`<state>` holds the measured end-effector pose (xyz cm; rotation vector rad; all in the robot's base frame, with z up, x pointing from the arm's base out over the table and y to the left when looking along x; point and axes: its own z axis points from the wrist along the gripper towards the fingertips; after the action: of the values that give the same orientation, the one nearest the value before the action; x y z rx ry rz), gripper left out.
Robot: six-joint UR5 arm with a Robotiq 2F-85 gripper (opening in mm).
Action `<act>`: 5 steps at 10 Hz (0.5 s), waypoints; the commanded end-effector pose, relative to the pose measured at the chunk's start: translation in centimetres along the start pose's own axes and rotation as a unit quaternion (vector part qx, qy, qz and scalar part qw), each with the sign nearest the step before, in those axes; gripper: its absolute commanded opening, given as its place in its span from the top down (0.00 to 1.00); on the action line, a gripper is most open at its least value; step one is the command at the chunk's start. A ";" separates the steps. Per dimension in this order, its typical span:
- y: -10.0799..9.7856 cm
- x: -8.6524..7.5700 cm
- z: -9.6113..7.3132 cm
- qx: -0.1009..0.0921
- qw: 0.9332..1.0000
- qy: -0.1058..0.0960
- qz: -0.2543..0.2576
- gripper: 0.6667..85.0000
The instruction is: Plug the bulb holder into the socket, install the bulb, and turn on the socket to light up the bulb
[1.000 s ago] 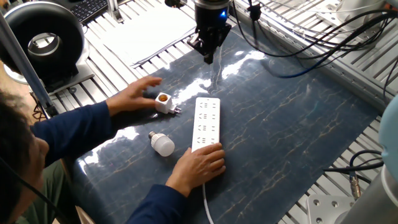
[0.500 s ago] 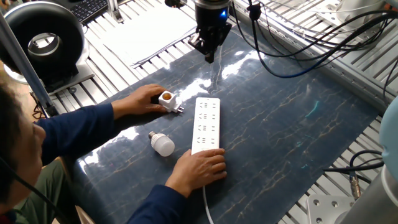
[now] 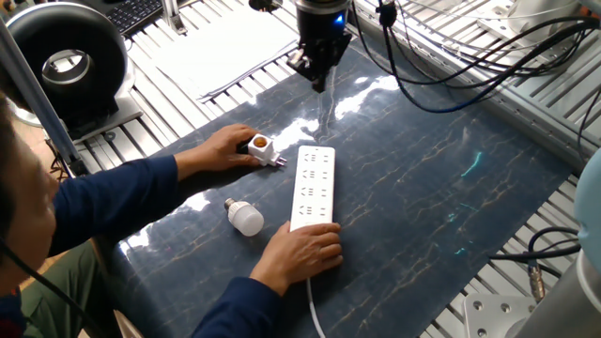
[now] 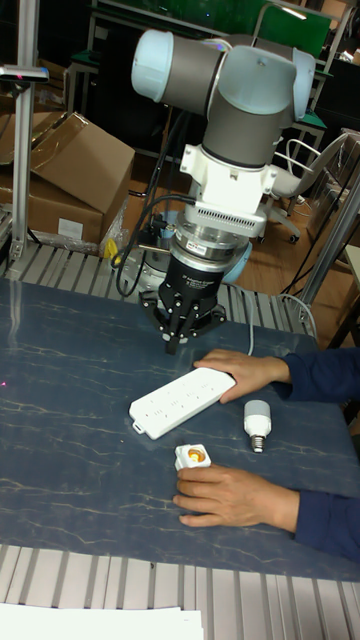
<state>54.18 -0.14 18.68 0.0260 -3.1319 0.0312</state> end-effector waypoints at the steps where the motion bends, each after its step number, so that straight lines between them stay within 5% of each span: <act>1: 1.4 -0.3 -0.1 -0.028 1.000 -0.004 0.011 0.99; 3: 1.6 -0.2 0.0 -0.032 0.999 -0.003 0.011 0.92; 4: 2.3 0.0 0.0 -0.047 0.999 0.001 -0.008 0.67; 5: 1.8 0.2 0.1 -0.036 0.999 0.005 -0.009 0.57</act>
<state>54.10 1.04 18.50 0.0303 -3.1268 -0.0422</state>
